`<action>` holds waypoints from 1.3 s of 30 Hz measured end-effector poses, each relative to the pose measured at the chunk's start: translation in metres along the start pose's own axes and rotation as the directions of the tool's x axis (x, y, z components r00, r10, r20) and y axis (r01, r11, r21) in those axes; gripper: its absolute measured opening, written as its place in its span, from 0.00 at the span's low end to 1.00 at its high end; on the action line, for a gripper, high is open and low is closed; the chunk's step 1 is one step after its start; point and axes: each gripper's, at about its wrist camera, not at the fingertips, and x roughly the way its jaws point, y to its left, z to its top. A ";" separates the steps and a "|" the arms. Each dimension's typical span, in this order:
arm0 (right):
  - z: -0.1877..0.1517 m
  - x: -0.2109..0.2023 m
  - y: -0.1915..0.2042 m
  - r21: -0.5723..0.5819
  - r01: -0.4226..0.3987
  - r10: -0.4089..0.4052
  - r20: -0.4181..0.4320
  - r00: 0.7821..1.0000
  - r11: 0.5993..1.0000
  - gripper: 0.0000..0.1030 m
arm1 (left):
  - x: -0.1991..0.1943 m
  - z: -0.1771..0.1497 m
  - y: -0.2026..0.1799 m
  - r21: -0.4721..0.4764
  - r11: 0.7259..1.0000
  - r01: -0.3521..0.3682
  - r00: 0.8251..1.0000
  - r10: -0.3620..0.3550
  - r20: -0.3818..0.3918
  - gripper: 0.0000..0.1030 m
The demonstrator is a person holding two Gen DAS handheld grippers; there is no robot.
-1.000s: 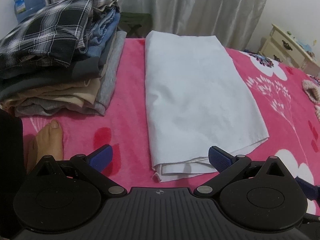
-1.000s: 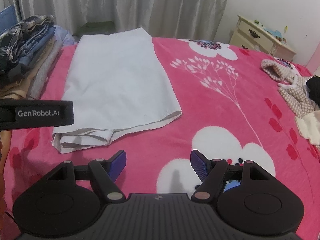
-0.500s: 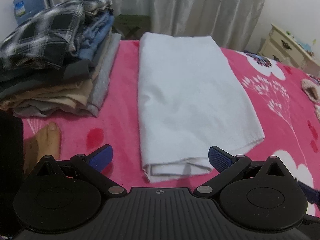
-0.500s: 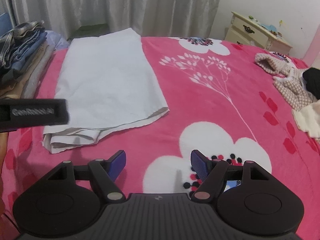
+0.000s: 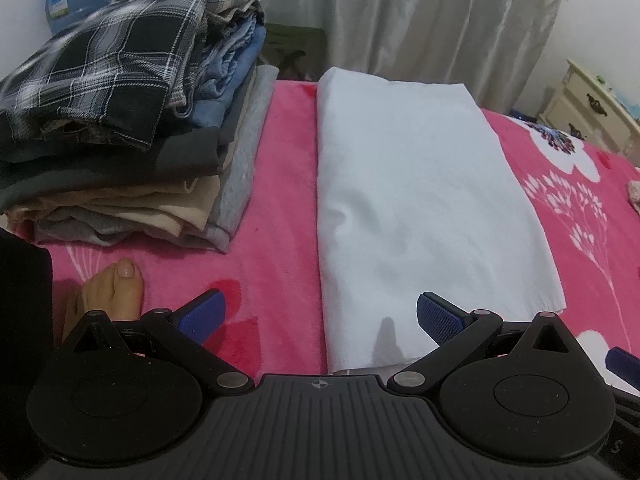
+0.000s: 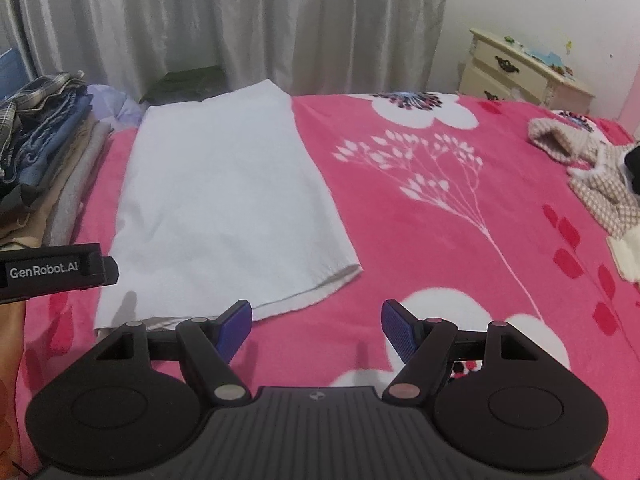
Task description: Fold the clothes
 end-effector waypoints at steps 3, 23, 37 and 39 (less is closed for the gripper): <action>0.003 0.001 0.006 -0.022 -0.012 0.012 0.017 1.000 1.000 0.72 | 0.000 0.003 0.003 -0.008 1.000 0.001 1.000 -0.001 0.002 1.00; 0.004 0.050 0.009 -0.062 -0.332 0.336 0.062 0.940 0.941 0.42 | 0.005 0.019 0.010 -0.040 0.999 0.003 1.000 -0.003 0.007 1.00; -0.011 0.041 0.017 -0.102 -0.374 0.382 0.073 0.921 0.922 0.41 | 0.005 0.022 0.011 -0.049 0.999 0.000 1.000 0.000 0.009 1.00; -0.017 0.049 0.032 -0.157 -0.393 0.400 0.018 0.916 0.906 0.41 | 0.004 0.022 0.012 -0.050 0.999 0.001 1.000 -0.001 0.011 1.00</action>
